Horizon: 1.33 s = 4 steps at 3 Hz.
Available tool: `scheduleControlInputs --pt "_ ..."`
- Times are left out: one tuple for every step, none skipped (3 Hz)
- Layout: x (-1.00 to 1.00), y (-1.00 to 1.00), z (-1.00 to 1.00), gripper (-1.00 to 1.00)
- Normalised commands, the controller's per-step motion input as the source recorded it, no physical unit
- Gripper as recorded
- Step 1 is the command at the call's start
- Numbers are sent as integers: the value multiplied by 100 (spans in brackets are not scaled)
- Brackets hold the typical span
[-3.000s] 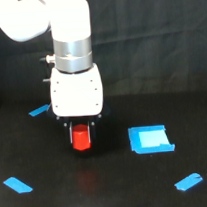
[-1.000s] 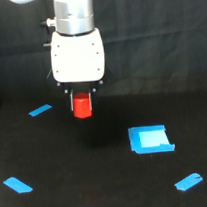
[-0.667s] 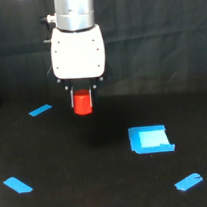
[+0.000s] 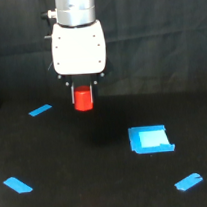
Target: Pick up the red object from the table
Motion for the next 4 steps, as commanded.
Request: scheduleControlInputs --pt "8 4 18 -96" --pt "4 0 24 -99" --pt "1 -2 19 -100" --pt "10 -3 16 -87"
